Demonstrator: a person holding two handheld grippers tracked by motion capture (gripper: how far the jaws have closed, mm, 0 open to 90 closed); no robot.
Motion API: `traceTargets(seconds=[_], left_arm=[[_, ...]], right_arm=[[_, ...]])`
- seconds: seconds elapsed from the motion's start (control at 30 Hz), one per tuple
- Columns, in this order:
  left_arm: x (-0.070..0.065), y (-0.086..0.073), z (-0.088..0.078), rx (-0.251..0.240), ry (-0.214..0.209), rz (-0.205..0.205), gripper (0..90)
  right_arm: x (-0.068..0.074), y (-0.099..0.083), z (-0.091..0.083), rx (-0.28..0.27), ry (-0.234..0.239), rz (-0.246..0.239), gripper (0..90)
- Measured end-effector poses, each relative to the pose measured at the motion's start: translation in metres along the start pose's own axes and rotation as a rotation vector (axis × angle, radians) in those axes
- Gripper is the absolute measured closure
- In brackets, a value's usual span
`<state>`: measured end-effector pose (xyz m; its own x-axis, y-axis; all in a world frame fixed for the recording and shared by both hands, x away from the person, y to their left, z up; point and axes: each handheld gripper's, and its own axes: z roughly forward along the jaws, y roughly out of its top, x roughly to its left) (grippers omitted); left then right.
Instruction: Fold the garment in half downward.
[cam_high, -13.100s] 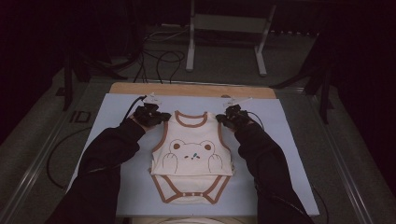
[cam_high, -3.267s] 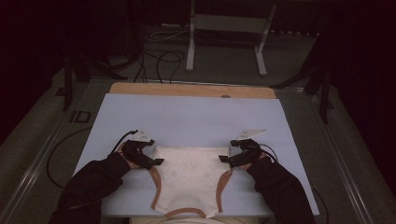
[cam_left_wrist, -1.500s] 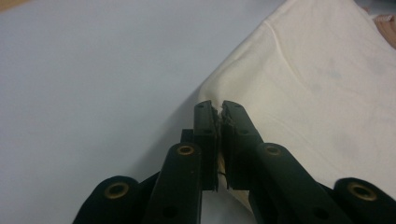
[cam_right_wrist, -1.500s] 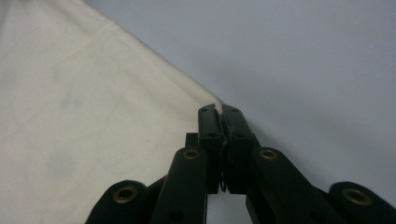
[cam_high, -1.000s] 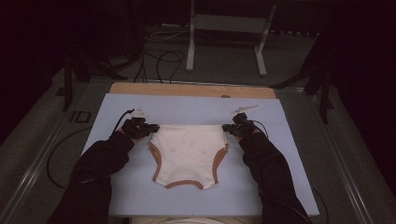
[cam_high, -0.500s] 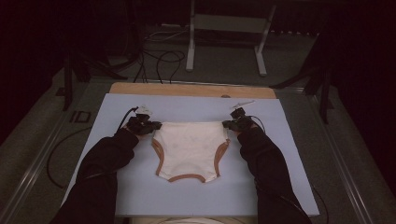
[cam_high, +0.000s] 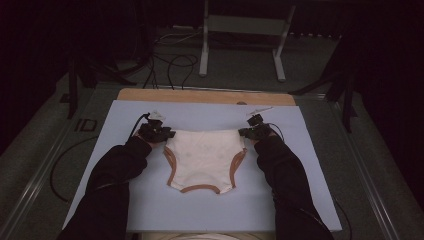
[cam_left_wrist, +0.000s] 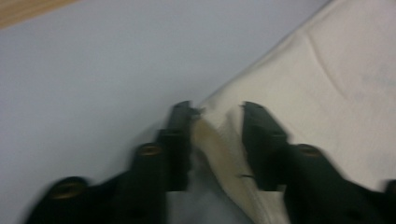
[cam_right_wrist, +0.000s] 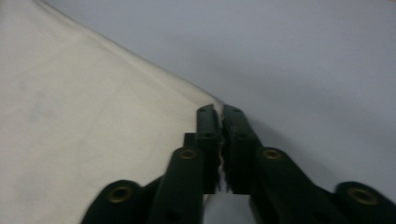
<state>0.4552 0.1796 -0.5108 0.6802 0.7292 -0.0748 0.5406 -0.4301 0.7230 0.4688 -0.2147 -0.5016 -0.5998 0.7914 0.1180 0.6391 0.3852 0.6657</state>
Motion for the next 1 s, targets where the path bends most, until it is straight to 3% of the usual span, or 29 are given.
traceTargets(seconds=[0.2, 0.27, 0.3, 0.5, 0.67, 1.0], left_arm=[[0.001, 0.004, -0.011, -0.057, -0.055, -0.054, 31.3], [0.001, 0.005, -0.015, -0.072, -0.097, -0.049, 19.5], [0.001, 0.006, -0.017, -0.081, -0.096, -0.055, 15.6], [-0.008, 0.007, -0.029, -0.102, -0.12, -0.026, 2.0], [-0.017, 0.002, -0.038, -0.101, -0.133, 0.014, 0.3], [-0.034, -0.008, -0.063, -0.134, -0.174, 0.072, 0.3]], right_arm=[[0.005, 0.003, -0.01, -0.038, 0.038, -0.013, 44.7], [0.007, 0.004, -0.014, -0.051, 0.04, -0.011, 35.3], [0.007, 0.004, -0.016, -0.059, 0.054, -0.007, 32.4], [0.016, -0.002, -0.022, -0.08, 0.124, -0.02, 13.0], [0.026, -0.007, -0.029, -0.117, 0.139, -0.066, 11.7], [0.043, -0.008, -0.041, -0.156, 0.158, -0.095, 9.8]])
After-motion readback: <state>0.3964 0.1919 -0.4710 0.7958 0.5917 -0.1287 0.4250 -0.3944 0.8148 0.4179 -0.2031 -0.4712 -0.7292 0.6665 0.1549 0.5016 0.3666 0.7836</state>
